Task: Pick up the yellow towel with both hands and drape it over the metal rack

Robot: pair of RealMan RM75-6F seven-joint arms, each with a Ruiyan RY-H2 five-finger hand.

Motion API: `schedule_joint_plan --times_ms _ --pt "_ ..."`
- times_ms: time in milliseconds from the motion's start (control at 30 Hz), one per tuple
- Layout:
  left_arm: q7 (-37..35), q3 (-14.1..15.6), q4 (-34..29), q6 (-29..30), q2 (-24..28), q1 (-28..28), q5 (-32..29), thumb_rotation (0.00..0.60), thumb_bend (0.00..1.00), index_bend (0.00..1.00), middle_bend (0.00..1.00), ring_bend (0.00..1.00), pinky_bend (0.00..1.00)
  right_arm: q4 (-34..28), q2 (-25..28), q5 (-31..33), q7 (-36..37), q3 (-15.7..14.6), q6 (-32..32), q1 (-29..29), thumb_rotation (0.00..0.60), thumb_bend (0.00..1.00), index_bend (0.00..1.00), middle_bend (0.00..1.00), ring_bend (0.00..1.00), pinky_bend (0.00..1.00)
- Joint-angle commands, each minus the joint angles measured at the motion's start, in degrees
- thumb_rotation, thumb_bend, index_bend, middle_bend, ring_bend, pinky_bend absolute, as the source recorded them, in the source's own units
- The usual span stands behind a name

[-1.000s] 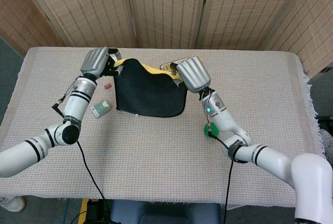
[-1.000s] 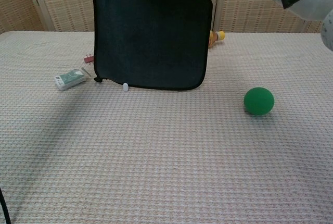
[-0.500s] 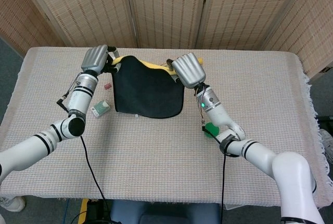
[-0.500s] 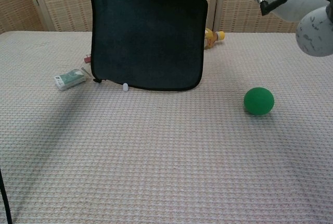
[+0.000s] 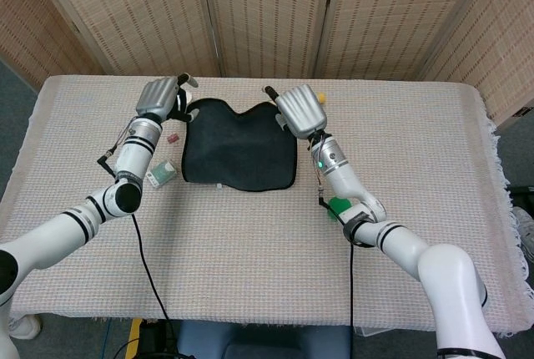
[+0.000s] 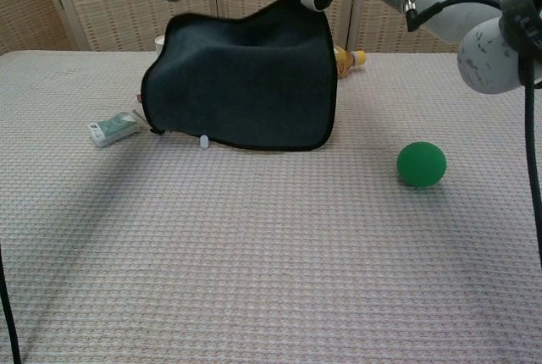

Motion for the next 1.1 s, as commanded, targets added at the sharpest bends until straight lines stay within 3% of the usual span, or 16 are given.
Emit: schedule_joint_plan --times_ms 33,200,300,467,633,733,900,1100 --pt "-0.01 0.13 -0.1 -0.24 -0.02 -0.11 -0.16 0.6 0.27 0.13 0.41 0.39 0.81 -0.46 0.36 0.51 -0.49 0.05 -0.13 -0.25 0.6 0.25 0.0 0.86 1.0 1.0" --pt "-0.61 0.21 -1.0 0.1 0.32 0.14 0.06 0.6 0.25 0.06 0.25 0.2 0.52 -2.0 1.6 0.63 -0.29 -0.2 1.11 -1.34 0.6 0.17 0.0 0.84 1.0 1.0" --pt "-2.05 -0.28 -2.52 0.48 1.17 1.09 0.25 0.6 0.24 0.05 0.23 0.16 0.44 -4.36 3.17 0.62 0.45 -0.4 2.26 -2.7 0.6 0.17 0.0 0.82 1.0 1.0" --pt "-4.83 -0.62 -7.12 3.15 3.34 4.09 3.32 0.6 0.24 0.06 0.23 0.16 0.43 -11.57 7.79 0.38 0.88 -1.55 4.13 -6.31 0.6 0.17 0.0 0.78 0.95 1.0" --pt "-6.82 -0.17 -14.26 8.48 5.96 8.56 5.9 0.6 0.24 0.08 0.23 0.16 0.42 -22.94 14.79 0.52 -0.7 -3.45 5.82 -11.26 0.6 0.17 0.01 0.72 0.89 0.97" --pt "-3.01 2.7 -18.59 14.48 7.97 11.07 8.91 0.6 0.24 0.1 0.23 0.16 0.41 -30.23 19.32 -0.88 -0.47 -5.36 7.85 -14.65 0.6 0.21 0.12 0.66 0.82 0.92" --pt "-3.16 4.15 -29.55 23.95 11.23 17.08 12.8 0.6 0.24 0.11 0.23 0.16 0.41 -41.58 27.14 -1.98 -1.11 -8.77 9.98 -20.29 0.6 0.25 0.17 0.53 0.62 0.75" --pt "-1.3 7.93 -38.98 33.85 14.47 24.21 19.51 0.6 0.24 0.15 0.23 0.16 0.39 -50.55 33.91 -4.57 0.88 -13.1 14.5 -27.48 0.6 0.26 0.22 0.41 0.35 0.5"
